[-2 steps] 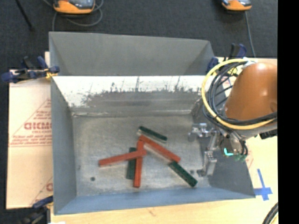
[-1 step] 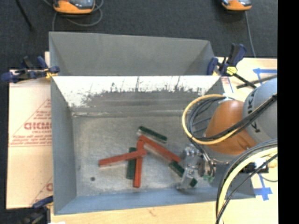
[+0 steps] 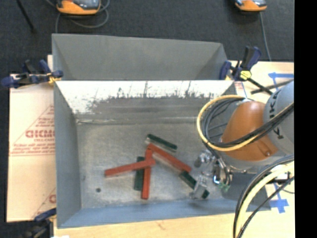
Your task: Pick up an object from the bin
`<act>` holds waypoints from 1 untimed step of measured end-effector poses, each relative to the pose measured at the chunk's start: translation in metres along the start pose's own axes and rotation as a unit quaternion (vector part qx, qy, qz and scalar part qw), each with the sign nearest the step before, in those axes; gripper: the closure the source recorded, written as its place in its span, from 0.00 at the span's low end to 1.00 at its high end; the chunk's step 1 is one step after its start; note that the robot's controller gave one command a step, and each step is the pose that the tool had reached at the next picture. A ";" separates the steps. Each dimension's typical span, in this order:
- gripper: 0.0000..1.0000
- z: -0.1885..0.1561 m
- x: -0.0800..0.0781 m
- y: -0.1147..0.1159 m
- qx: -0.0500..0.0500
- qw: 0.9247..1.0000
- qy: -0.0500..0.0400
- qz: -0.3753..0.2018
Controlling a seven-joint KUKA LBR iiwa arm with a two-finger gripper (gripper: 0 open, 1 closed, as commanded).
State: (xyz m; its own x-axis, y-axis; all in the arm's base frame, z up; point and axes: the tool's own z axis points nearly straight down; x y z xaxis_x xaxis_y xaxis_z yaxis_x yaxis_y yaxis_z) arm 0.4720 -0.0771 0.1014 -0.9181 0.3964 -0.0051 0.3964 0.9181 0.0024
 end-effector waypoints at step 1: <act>0.00 -0.023 -0.009 -0.011 0.001 0.996 0.000 0.093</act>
Offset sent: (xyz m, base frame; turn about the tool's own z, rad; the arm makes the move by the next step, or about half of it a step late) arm 0.0025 -0.0131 0.0219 0.1887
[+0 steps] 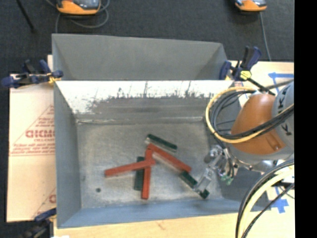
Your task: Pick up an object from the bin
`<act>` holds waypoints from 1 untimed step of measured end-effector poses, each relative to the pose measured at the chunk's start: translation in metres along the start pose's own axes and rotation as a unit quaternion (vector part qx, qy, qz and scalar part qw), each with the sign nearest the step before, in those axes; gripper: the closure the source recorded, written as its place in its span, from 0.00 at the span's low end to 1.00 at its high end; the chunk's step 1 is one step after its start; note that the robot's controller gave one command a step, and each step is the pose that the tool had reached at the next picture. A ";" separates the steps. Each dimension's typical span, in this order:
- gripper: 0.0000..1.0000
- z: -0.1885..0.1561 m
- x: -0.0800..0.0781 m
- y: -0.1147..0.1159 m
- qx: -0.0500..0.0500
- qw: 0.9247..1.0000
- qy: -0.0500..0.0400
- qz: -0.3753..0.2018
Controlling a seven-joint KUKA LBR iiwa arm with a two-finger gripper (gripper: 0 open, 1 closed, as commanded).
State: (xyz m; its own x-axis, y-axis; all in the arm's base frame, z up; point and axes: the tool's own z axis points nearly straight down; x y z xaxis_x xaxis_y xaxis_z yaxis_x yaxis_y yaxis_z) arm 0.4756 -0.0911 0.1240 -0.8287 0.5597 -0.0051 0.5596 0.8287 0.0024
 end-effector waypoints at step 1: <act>0.00 0.055 0.013 0.013 0.002 0.997 0.003 0.077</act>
Offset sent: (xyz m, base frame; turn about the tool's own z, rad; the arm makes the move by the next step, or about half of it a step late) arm -0.0030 0.0190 -0.0540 0.1562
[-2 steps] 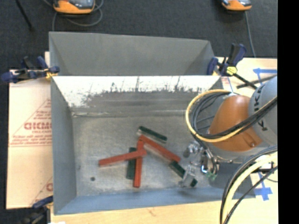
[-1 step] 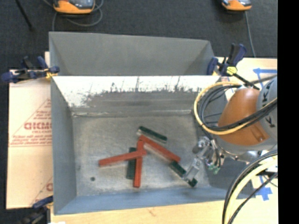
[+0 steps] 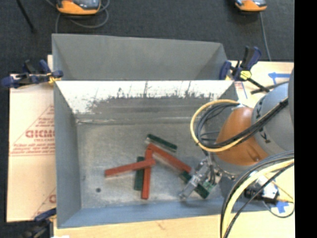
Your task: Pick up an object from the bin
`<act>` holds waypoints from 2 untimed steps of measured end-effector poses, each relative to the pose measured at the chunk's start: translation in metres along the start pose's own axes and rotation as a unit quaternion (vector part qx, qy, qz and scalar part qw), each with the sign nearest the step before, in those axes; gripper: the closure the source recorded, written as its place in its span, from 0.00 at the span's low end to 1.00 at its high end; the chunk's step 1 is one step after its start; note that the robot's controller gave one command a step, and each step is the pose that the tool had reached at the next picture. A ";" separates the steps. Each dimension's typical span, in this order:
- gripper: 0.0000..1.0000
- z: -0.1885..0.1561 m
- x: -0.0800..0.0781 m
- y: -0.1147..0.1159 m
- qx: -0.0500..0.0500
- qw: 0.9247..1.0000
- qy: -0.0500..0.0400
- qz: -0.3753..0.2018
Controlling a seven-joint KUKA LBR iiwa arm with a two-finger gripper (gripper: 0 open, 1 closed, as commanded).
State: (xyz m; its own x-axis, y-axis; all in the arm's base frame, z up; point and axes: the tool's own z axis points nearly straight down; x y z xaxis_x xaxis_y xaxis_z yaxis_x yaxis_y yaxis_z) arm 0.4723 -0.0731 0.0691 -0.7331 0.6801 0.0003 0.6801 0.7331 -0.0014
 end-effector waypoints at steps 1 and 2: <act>0.00 0.000 -0.001 -0.001 0.000 1.000 -0.001 -0.002; 1.00 -0.001 -0.002 -0.001 0.000 1.000 -0.002 -0.003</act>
Offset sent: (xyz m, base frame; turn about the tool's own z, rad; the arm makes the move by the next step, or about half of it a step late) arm 0.0000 0.0000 0.0000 0.0000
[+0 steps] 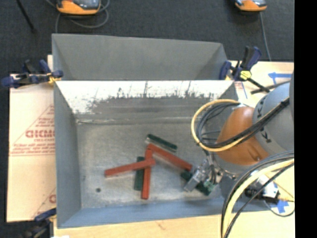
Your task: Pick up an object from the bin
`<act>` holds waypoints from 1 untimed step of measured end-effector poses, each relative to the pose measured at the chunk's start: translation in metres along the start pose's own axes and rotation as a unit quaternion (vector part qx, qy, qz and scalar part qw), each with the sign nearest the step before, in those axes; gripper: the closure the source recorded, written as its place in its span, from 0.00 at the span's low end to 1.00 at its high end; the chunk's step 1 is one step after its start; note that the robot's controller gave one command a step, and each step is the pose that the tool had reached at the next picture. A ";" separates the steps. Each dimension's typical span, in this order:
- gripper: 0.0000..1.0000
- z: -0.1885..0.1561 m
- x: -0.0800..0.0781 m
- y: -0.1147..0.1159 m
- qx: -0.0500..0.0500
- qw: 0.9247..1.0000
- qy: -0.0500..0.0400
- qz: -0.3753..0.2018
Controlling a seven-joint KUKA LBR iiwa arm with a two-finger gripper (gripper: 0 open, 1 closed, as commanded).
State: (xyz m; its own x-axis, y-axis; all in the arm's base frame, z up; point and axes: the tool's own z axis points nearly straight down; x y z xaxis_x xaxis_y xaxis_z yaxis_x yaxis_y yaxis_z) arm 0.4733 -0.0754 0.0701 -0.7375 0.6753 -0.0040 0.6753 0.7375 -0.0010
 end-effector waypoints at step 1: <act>1.00 -0.052 -0.002 0.000 -0.002 1.000 0.000 -0.004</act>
Offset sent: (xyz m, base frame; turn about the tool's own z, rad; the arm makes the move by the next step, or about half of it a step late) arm 0.0000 0.0000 0.0494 0.0000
